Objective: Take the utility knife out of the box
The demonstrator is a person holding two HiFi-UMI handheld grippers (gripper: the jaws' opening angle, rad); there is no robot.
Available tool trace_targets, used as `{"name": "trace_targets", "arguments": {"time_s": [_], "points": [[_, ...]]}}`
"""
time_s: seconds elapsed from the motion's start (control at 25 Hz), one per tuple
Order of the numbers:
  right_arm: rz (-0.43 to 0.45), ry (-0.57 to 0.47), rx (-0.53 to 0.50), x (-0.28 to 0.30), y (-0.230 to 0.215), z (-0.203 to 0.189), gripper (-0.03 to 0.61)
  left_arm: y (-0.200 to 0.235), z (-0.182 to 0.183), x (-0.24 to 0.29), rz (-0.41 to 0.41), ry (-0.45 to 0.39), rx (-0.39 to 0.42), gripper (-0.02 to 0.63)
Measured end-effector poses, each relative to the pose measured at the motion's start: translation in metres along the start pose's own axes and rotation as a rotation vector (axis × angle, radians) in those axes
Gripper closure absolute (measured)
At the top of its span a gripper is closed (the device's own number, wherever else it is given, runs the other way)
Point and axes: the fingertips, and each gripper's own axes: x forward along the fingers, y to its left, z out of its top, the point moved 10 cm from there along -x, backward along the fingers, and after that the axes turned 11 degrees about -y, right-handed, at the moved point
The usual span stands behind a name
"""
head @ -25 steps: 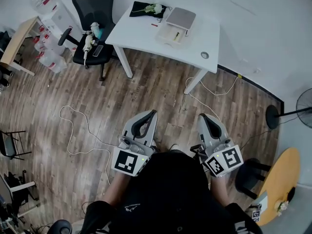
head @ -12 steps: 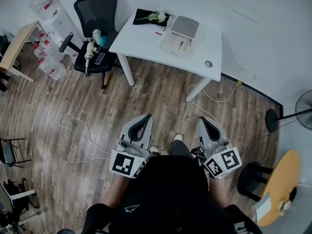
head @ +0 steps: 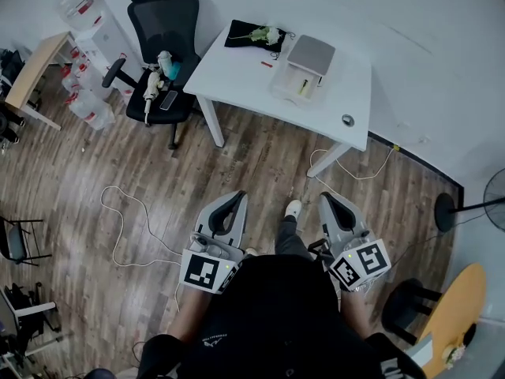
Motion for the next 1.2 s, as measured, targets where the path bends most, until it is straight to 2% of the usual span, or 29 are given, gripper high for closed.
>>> {"name": "trace_targets", "arguments": {"time_s": [0.4, 0.88, 1.2], "points": [[0.071, 0.004, 0.013, 0.080, -0.081, 0.024, 0.574, 0.019, -0.010, 0.096, 0.032, 0.009, 0.024, 0.609], [0.141, 0.023, 0.026, 0.134, -0.201, 0.052, 0.574, 0.007, -0.030, 0.212, 0.105, 0.018, 0.049, 0.609], [0.185, 0.008, 0.023, 0.162, -0.262, 0.061, 0.574, -0.001, -0.054, 0.274, 0.131, 0.023, 0.058, 0.609]]}}
